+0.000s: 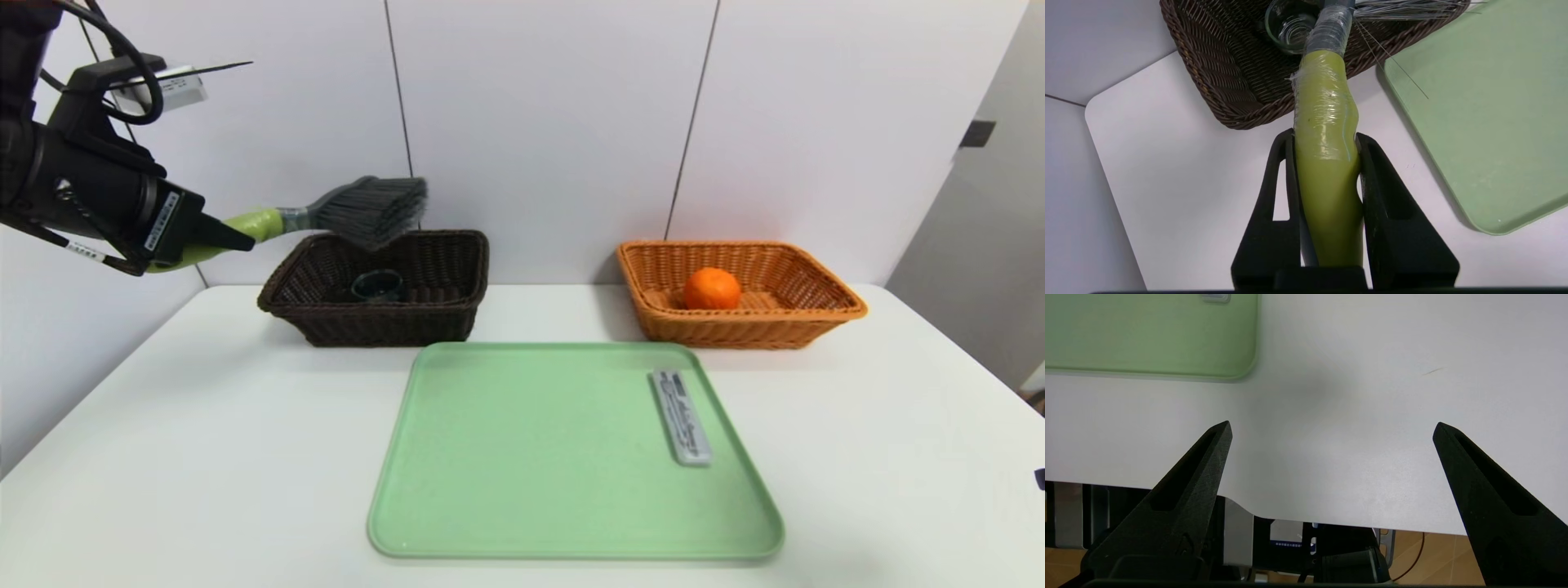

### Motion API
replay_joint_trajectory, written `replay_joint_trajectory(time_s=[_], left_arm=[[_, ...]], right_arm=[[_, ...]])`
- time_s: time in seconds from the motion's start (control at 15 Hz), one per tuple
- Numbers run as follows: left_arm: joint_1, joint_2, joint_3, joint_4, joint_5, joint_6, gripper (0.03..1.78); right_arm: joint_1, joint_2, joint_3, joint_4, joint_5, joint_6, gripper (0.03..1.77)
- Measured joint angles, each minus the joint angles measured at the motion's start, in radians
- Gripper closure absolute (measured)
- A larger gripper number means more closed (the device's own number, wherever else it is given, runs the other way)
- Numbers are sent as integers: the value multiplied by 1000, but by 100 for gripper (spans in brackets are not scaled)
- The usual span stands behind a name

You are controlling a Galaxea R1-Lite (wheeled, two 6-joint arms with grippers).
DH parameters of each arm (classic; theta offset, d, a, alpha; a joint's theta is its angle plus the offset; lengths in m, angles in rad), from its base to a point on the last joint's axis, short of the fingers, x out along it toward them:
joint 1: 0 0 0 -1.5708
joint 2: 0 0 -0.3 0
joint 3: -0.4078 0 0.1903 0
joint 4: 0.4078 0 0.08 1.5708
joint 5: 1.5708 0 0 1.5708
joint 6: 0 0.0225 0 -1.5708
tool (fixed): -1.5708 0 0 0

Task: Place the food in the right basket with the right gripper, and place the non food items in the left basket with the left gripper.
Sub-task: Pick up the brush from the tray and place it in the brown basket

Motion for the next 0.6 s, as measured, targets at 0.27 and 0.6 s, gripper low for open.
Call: replay_joint_trajectory(time_s=[0.27,0.6], left_arm=[[9,52,-13,-14,9,47,137],[4,96,-15,-23,35,90,137]], right_arm=[[0,11,9,0,1,0,10],[0,23,27,-1,1,-1,10]])
